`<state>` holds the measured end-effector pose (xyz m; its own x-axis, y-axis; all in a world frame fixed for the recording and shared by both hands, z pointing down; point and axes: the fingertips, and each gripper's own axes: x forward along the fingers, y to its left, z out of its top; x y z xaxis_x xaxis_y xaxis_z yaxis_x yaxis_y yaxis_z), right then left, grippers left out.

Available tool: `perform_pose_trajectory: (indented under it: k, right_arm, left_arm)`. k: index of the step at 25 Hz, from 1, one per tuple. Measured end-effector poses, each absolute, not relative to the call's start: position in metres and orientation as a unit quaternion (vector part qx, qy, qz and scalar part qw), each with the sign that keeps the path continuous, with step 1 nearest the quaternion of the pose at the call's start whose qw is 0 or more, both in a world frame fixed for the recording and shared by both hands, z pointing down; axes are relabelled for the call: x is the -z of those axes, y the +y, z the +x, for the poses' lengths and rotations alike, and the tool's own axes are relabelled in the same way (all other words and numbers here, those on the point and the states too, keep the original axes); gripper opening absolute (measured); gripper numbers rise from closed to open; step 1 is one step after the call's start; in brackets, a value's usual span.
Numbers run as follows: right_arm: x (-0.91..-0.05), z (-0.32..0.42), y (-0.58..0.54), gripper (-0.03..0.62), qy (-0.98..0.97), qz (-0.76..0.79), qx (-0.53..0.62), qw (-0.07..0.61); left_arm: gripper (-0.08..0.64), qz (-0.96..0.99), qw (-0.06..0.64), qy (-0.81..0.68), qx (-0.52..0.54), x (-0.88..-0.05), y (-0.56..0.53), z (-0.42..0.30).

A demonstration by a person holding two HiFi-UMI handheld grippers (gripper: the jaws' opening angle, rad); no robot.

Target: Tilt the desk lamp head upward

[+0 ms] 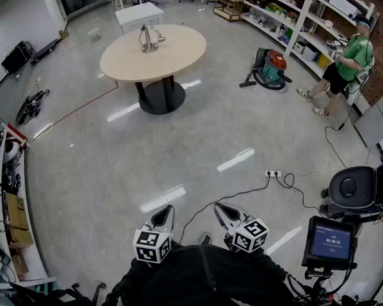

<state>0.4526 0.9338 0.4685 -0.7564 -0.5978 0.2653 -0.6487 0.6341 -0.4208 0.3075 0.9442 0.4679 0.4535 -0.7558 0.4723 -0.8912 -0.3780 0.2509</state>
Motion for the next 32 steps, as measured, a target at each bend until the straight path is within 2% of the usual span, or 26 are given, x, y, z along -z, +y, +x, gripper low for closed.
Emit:
perform_pose_trajectory:
  k: [11,22,32]
  right_arm:
    - [-0.473,0.391,0.865,-0.008,-0.895,0.366,-0.246,0.071]
    - [-0.455,0.266,0.776,-0.008,-0.893,0.385,-0.208,0.105]
    - [-0.46,0.231,0.734,-0.008,-0.886,0.386,-0.226,0.123]
  left_arm:
    - [0.006,0.829,0.247,-0.486,-0.121,-0.476,0.871,0.246]
    - [0.006,0.844,0.257,-0.463,-0.091,-0.473,0.766,0.126]
    - [0.006,0.841,0.285,-0.452,-0.083,-0.484,0.727,0.097]
